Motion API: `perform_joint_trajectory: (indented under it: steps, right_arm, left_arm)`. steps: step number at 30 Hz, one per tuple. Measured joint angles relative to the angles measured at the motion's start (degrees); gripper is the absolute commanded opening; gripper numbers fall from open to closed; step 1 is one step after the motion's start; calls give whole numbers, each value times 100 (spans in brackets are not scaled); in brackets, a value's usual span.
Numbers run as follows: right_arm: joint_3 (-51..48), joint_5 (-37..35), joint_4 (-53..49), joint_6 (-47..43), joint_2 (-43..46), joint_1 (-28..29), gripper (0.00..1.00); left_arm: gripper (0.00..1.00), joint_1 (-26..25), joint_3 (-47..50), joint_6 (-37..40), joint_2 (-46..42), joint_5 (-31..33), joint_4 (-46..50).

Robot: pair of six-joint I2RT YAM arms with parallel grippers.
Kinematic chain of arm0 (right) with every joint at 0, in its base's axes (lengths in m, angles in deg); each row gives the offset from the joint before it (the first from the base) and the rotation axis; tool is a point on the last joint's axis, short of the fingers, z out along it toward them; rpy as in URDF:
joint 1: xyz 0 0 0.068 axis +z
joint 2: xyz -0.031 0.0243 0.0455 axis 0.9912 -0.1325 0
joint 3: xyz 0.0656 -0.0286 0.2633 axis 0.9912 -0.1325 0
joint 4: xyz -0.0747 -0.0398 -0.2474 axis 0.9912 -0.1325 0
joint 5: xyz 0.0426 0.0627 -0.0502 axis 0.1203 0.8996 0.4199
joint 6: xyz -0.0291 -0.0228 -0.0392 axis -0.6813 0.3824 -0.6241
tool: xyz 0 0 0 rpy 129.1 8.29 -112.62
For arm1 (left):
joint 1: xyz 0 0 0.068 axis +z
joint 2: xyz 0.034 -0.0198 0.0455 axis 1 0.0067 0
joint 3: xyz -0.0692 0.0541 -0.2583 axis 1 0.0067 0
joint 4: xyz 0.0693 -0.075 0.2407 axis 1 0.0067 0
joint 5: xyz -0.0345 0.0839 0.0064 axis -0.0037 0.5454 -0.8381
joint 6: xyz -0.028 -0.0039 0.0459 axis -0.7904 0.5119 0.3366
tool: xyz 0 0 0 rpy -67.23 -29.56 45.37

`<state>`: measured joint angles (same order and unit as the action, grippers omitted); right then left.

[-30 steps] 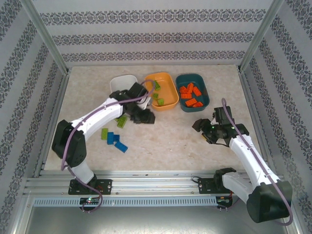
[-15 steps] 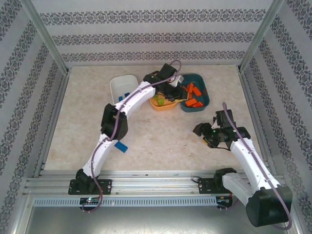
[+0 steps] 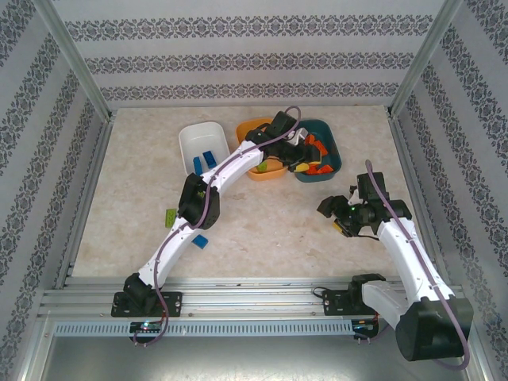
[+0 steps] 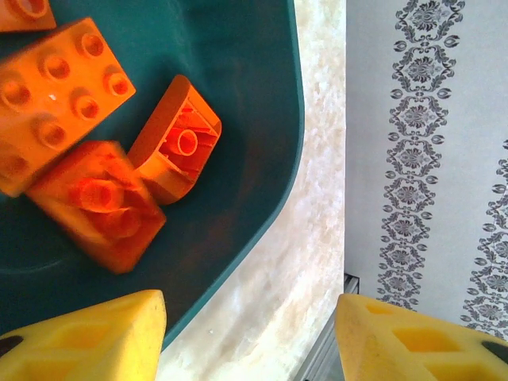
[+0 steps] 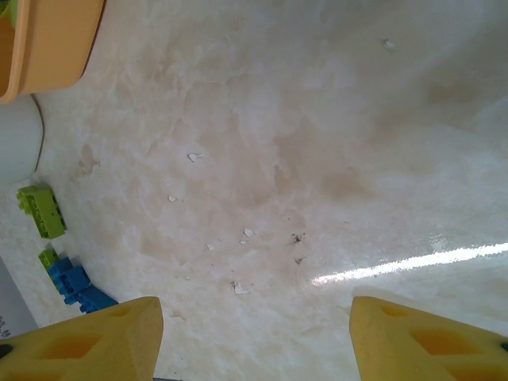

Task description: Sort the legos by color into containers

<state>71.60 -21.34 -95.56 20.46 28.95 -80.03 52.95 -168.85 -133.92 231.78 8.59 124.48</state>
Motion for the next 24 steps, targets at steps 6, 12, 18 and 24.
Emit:
perform_joint_trajectory:
  steps: [6, 12, 18, 24]
  right_arm:
    - [0, 70, 4, -31, 0, 0, 64]
    - [-35, 9, 240, 153, 46, 496, 63]
    - [122, -535, 822, 520, -717, 2446, 63]
    - [1421, -1034, 1158, 463, -2518, 4146, 65]
  left_arm:
    - [60, 0, 0, 48, -7, 4, 26]
    - [62, 0, 59, 881, -507, 343, 1005]
    - [64, 44, 1856, 1971, -2837, 1307, 1823]
    - [63, 1123, 5626, 1956, -6273, 1668, 1399]
